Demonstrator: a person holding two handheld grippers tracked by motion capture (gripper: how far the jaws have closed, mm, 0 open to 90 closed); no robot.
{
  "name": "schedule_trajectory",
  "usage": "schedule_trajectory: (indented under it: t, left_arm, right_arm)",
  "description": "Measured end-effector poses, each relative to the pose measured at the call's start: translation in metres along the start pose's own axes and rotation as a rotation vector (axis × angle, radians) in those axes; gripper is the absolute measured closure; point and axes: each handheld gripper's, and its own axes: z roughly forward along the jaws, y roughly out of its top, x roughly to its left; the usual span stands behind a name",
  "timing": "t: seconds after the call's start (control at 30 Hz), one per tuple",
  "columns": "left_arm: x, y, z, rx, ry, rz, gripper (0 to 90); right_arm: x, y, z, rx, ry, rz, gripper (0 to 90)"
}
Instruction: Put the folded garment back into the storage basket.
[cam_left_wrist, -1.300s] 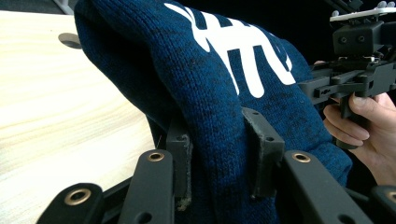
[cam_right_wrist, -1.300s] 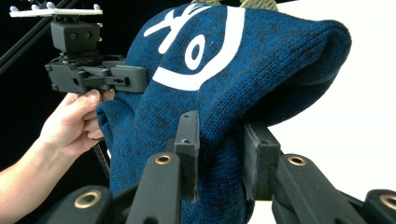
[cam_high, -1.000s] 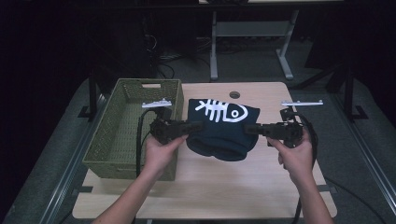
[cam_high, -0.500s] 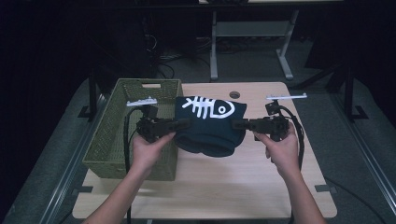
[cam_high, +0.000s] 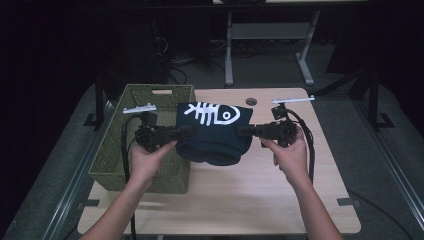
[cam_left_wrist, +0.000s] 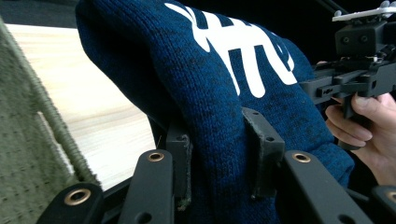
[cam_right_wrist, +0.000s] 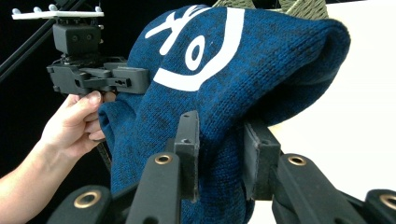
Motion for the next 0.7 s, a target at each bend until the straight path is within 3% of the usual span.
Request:
schedule_trajectory:
  t: [0.7]
  left_arm:
    - [0.020, -0.002, -0.023, -0.012, 0.005, -0.031, 66.8]
  right_arm:
    - [0.009, 0.011, 0.027, 0.030, 0.009, -0.010, 70.4]
